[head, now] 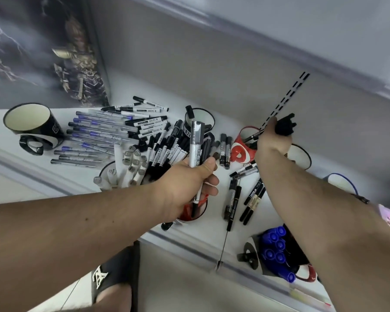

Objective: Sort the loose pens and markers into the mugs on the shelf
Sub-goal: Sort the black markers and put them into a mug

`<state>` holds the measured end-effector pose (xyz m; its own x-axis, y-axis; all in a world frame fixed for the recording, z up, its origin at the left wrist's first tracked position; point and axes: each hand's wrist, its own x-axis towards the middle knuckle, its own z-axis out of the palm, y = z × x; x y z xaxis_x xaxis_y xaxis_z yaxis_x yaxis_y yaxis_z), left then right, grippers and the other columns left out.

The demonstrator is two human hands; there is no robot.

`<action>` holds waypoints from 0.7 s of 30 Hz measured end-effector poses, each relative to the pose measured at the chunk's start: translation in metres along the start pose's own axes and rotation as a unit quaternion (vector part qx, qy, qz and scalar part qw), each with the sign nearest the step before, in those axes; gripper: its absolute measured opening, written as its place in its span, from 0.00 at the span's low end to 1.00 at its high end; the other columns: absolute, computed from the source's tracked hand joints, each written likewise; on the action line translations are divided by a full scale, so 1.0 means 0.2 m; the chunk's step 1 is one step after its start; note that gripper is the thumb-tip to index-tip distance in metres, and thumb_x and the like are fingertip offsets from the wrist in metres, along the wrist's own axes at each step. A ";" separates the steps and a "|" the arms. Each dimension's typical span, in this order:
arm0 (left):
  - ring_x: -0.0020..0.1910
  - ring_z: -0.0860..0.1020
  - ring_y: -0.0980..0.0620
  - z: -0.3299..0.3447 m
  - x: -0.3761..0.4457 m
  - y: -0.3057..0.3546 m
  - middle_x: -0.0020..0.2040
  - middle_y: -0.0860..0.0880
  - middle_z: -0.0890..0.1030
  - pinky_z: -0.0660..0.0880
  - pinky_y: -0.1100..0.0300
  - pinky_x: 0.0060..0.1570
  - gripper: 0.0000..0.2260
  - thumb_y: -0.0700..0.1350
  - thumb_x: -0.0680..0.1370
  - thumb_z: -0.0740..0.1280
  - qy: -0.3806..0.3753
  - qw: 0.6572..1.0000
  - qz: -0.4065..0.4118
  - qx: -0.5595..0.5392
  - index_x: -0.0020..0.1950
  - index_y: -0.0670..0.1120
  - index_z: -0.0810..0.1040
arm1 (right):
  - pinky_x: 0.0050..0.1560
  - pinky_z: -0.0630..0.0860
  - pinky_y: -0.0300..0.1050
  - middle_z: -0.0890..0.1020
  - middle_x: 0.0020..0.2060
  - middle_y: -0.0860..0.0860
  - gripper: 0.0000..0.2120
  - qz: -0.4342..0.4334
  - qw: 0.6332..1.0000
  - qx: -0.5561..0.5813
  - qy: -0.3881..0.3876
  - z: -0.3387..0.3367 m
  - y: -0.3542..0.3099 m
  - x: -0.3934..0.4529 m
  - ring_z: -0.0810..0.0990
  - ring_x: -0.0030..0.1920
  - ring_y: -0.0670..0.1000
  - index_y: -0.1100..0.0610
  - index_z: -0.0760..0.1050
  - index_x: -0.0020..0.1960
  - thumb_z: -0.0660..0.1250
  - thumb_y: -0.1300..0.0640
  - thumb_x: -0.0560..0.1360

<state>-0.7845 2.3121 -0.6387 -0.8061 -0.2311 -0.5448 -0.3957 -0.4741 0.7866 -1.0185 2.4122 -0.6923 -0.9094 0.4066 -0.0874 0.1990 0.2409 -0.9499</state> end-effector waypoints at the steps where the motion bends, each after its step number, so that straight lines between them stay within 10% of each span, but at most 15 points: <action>1: 0.28 0.78 0.54 0.00 -0.01 0.00 0.33 0.50 0.79 0.69 0.60 0.34 0.10 0.50 0.80 0.64 0.000 1.000 -0.003 0.001 0.51 0.44 0.76 | 0.47 0.71 0.38 0.83 0.49 0.47 0.12 -0.009 1.000 -0.008 -0.003 0.01 0.02 0.01 0.81 0.49 0.48 0.49 0.73 0.49 0.68 0.42 0.76; 11: 0.28 0.77 0.54 -0.01 -0.02 0.03 0.32 0.50 0.79 0.69 0.61 0.32 0.11 0.51 0.80 0.65 -0.019 0.999 -0.005 0.038 0.54 0.43 0.75 | 0.49 0.77 0.44 0.82 0.43 0.46 0.13 -0.044 0.997 -0.056 -0.027 0.00 0.10 0.02 0.83 0.48 0.52 0.46 0.70 0.38 0.68 0.40 0.73; 17: 0.29 0.76 0.54 -0.04 -0.02 -0.08 0.33 0.51 0.78 0.71 0.63 0.32 0.09 0.51 0.80 0.64 -0.013 0.999 -0.017 0.037 0.51 0.45 0.75 | 0.53 0.77 0.41 0.84 0.51 0.47 0.16 -0.036 0.999 -0.034 -0.016 0.01 0.06 0.11 0.82 0.51 0.48 0.51 0.78 0.54 0.69 0.41 0.73; 21: 0.30 0.76 0.52 -0.03 -0.02 -0.16 0.33 0.50 0.79 0.70 0.60 0.34 0.09 0.51 0.80 0.64 -0.015 1.000 -0.027 -0.003 0.48 0.46 0.76 | 0.54 0.79 0.48 0.83 0.44 0.47 0.17 -0.048 0.993 -0.087 -0.068 0.03 0.10 0.10 0.83 0.49 0.53 0.49 0.73 0.40 0.70 0.36 0.67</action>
<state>-0.7659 2.3229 -0.6623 -0.7958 -0.1798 -0.5782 -0.4368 -0.4909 0.7538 -1.0343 2.4201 -0.7155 -0.9657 0.2549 -0.0500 0.1588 0.4268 -0.8903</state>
